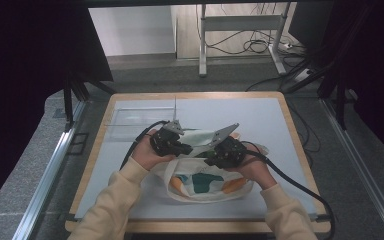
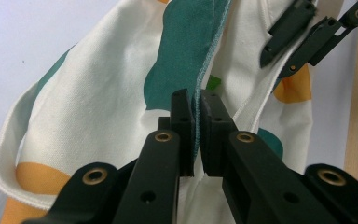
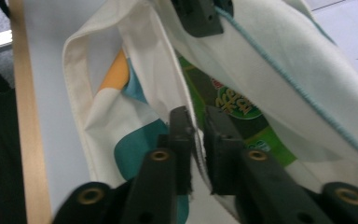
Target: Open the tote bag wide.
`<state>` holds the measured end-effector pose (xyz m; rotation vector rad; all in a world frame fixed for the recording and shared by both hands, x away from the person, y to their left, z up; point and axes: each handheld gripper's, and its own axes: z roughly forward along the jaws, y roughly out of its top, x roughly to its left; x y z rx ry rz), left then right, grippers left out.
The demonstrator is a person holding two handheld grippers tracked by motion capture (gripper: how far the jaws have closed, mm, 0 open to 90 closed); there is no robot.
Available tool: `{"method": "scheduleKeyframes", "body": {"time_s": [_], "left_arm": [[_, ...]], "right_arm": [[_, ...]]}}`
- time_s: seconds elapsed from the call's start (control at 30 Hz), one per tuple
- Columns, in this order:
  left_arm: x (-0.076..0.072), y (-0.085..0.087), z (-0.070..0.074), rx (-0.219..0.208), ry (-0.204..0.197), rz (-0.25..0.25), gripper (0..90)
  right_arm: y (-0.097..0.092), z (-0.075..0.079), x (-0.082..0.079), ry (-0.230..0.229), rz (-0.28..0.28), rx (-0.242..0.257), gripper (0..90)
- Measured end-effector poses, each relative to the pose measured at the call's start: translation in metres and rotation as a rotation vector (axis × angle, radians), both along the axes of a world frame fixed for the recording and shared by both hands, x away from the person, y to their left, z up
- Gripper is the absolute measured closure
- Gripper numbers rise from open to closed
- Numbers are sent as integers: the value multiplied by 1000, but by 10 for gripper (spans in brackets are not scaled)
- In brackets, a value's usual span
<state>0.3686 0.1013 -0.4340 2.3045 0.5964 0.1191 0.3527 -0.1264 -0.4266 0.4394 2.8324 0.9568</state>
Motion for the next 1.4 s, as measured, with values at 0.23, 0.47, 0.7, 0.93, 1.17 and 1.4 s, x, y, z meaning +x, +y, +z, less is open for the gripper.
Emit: {"method": "scheduleKeyframes", "body": {"time_s": [0.23,0.47,0.7,0.93,1.17,1.4], "left_arm": [[-1,0,7,19,-20,14,856],[5,-3,15,47,-14,20,859],[13,-2,16,50,-12,37,862],[28,3,15,49,5,52,864],[37,5,11,28,32,75,865],[51,9,12,68,23,97,867]], "right_arm": [[-4,-1,-3,25,5,20,863],[-12,-4,-6,50,15,53,864],[-15,-7,-11,54,13,72,864],[-18,-9,-18,76,20,80,867],[-19,-14,-24,91,26,81,867],[-16,-22,-35,109,50,58,868]]}}
